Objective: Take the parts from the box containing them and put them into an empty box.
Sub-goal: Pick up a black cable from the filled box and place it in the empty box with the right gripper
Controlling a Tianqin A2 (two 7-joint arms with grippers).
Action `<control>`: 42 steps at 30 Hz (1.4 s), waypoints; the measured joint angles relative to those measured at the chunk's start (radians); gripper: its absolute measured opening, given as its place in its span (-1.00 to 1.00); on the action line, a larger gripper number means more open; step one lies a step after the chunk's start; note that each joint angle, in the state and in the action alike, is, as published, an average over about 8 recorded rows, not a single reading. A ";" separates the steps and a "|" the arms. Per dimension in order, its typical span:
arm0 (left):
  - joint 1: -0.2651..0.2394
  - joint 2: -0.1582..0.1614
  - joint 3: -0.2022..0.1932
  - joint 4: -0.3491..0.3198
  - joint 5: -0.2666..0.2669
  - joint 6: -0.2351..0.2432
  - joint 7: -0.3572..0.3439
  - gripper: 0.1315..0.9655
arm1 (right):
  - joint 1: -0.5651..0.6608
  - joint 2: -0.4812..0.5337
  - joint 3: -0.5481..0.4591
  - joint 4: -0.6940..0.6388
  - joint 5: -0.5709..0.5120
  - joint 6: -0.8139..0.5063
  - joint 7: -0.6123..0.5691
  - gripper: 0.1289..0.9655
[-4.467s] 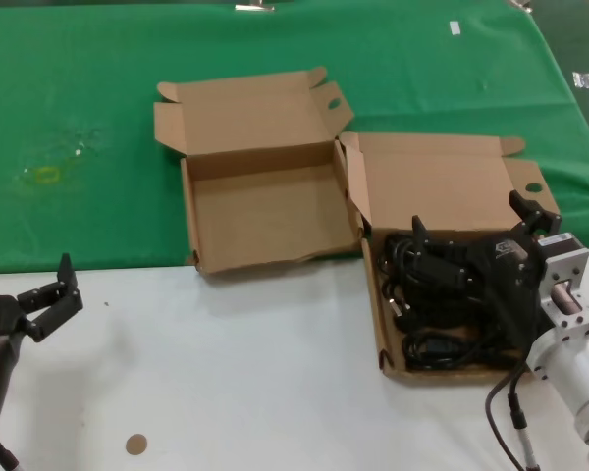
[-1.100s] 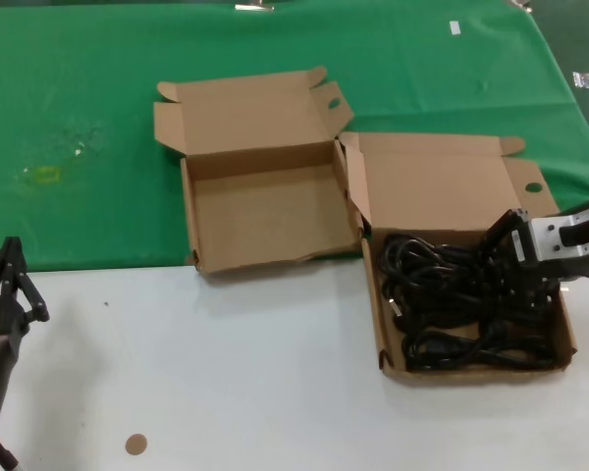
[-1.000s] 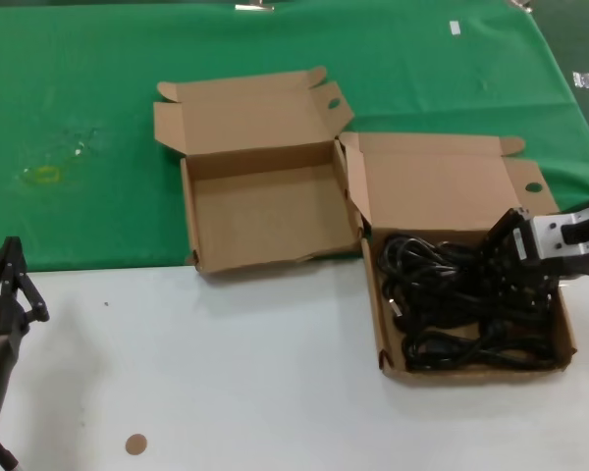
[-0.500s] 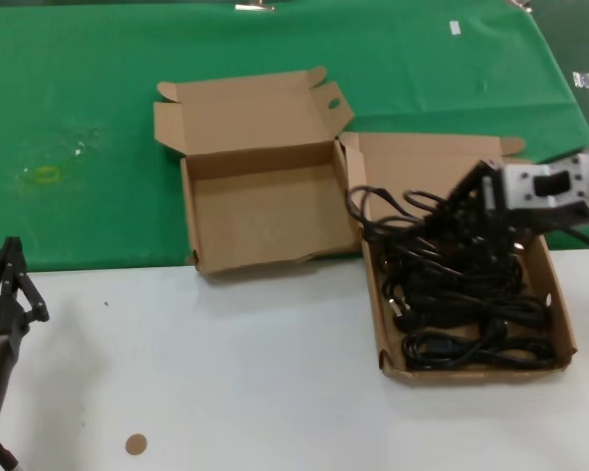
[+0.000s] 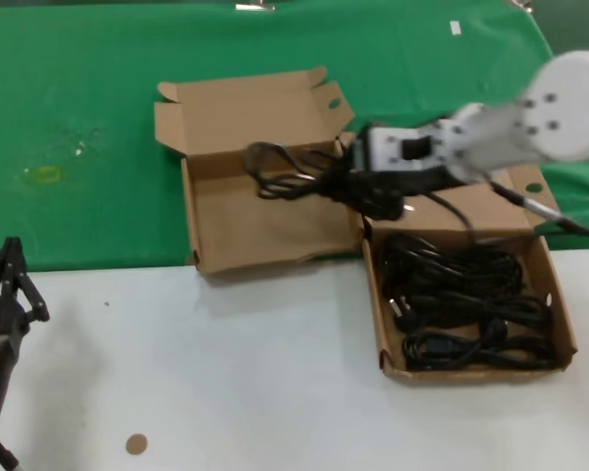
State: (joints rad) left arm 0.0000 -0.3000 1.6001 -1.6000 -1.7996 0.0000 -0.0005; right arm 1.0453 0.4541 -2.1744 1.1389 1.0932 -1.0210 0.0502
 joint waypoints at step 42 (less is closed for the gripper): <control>0.000 0.000 0.000 0.000 0.000 0.000 0.000 -0.95 | 0.088 -0.297 -0.074 -0.387 -0.129 0.253 -0.072 -0.79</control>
State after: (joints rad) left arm 0.0000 -0.3000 1.6001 -1.6000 -1.7996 0.0000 -0.0004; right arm 1.1336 0.1573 -2.2485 0.7514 0.9644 -0.7681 -0.0218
